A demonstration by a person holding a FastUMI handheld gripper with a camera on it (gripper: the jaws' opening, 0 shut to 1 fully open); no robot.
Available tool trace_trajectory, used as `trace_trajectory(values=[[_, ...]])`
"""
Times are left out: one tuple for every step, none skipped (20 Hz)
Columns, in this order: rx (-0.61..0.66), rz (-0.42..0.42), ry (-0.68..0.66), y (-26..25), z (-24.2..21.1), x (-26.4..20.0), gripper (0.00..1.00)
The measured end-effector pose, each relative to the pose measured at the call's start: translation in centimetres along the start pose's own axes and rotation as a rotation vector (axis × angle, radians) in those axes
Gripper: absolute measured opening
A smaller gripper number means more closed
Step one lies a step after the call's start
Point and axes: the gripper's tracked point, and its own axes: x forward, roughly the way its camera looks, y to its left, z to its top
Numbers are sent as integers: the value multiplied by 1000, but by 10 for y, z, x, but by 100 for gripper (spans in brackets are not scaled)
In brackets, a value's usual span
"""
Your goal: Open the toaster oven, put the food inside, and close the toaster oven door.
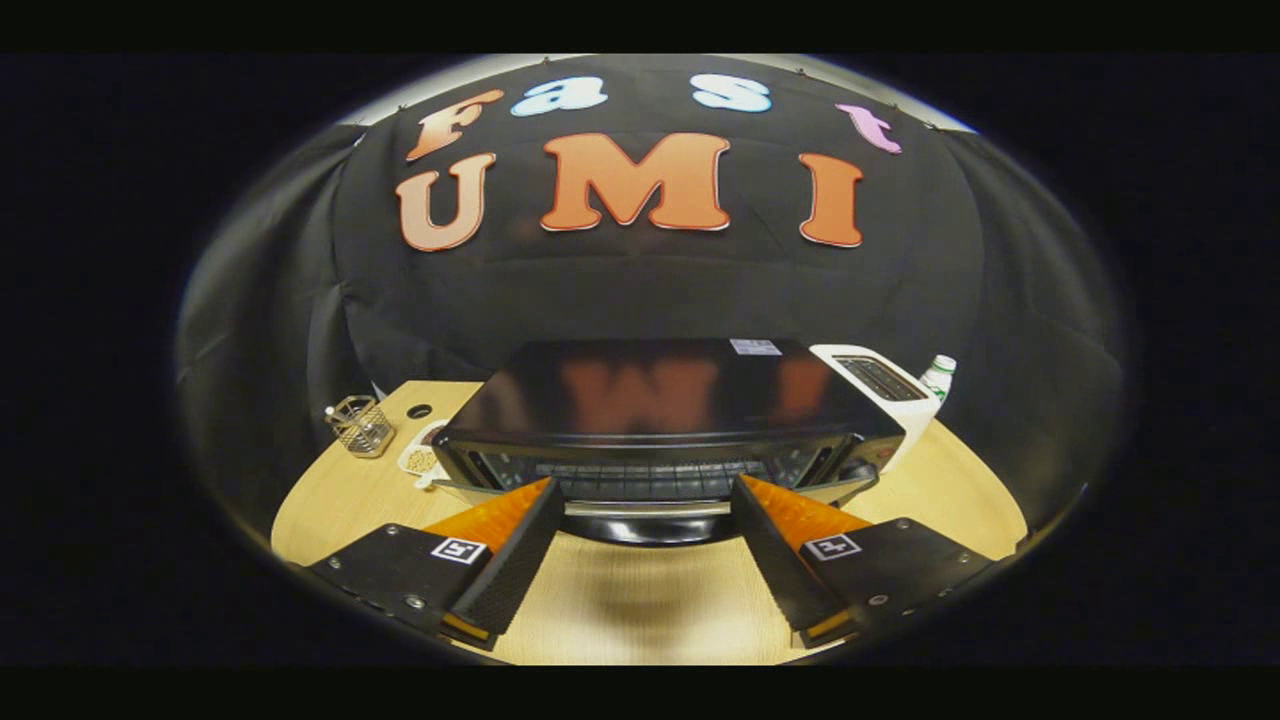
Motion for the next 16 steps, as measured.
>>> trace_trajectory(values=[[1,0,7,0,-5,-6,99],[3,0,18,-1,-14,-10,99],[1,0,31,-1,-22,-16,99],[3,0,40,-1,-29,-20,99],[7,0,46,-2,-34,-24,99],[8,0,56,-2,-42,-27,99],[9,0,68,-2,-56,-31,99],[10,1,83,-3,-67,-36,99],[10,1,97,-3,-78,-40,99],[10,1,112,-3,-89,-43,99],[10,2,131,-3,-101,-44,99],[6,2,148,-5,-109,-45,99],[0,3,163,-5,-119,-45,99],[3,3,174,-6,-126,-46,99],[7,3,181,-8,-131,-46,99],[12,2,193,-9,-139,-46,99]])
